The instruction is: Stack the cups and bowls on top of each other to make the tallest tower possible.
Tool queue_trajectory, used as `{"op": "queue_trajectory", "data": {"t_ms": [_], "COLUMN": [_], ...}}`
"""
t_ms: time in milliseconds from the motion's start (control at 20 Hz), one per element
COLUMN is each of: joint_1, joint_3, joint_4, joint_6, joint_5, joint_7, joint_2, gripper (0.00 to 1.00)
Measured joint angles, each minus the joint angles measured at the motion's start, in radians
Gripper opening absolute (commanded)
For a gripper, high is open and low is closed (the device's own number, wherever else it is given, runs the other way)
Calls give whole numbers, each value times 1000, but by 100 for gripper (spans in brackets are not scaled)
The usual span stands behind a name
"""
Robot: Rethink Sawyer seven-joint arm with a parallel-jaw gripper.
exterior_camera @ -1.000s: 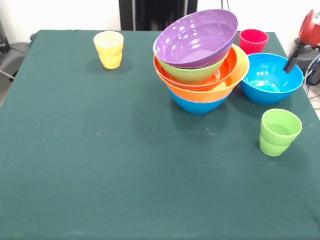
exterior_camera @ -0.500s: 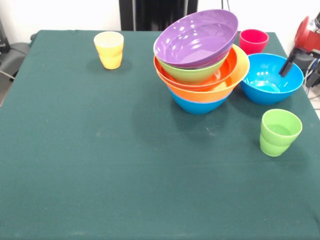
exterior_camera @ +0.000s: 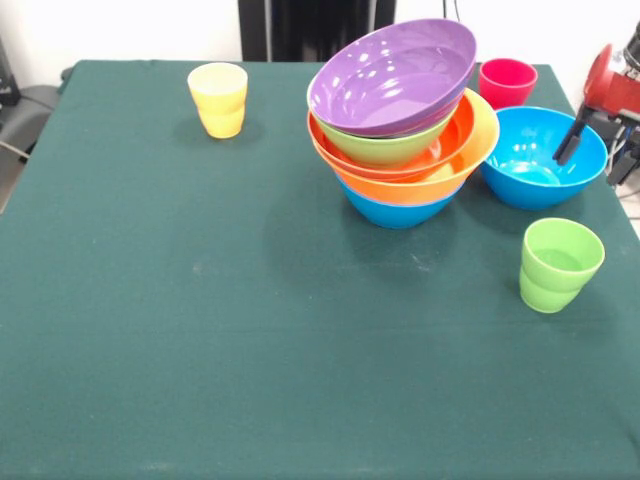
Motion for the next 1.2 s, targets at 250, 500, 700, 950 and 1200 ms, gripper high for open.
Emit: {"op": "queue_trajectory", "data": {"t_ms": [250,500,700,950,1200], "joint_1": [0,0,0,3,12], "joint_3": [-1,-1,-3,-10,-18], "joint_4": [0,0,0,0,0], "joint_6": [-5,-5,-5,-5,-8], "joint_5": [0,0,0,0,0], "joint_7": [0,0,0,0,0], "joint_2": [15,24,24,24,28], "gripper": [100,100,100,100,100]}}
